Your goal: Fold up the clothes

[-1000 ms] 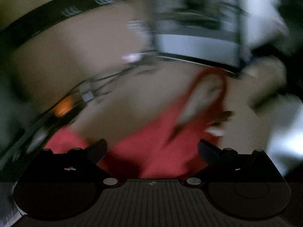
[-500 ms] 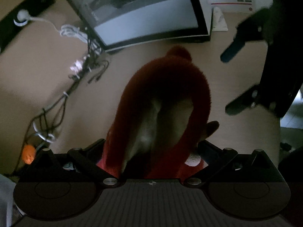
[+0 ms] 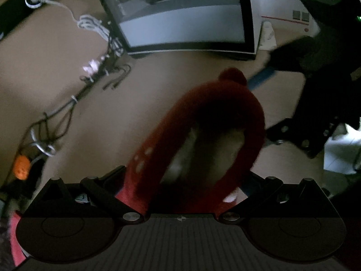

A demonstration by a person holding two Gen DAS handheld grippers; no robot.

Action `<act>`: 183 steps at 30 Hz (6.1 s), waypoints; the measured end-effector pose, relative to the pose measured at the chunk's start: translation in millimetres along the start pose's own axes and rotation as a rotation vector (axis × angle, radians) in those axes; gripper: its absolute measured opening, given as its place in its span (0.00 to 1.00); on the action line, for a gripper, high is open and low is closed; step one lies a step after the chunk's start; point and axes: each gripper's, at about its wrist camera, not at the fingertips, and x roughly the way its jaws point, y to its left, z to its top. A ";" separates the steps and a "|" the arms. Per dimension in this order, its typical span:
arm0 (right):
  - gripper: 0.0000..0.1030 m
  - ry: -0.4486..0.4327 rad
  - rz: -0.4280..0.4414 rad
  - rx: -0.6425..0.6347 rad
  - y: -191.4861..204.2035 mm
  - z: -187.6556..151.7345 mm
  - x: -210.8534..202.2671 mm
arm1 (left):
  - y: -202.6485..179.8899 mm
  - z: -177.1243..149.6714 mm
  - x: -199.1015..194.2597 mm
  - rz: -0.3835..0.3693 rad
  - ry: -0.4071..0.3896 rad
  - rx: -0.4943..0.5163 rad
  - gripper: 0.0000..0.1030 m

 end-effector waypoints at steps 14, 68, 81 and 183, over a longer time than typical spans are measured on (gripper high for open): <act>0.56 0.026 0.210 -0.021 -4.7 28.5 21.2 | -1.4 -11.6 -4.7 0.009 0.006 -0.057 0.99; 1.00 0.059 -0.160 -0.343 217.0 154.2 115.5 | 142.8 -295.4 -202.1 0.261 -0.337 -1.051 0.92; 1.00 0.121 -0.089 -0.102 199.5 142.5 168.1 | 152.9 -322.2 -160.1 0.130 -0.161 -1.128 0.96; 1.00 -0.042 -0.002 0.264 130.3 106.1 -2.1 | 133.6 -233.8 -127.1 -0.242 -0.324 -1.249 0.98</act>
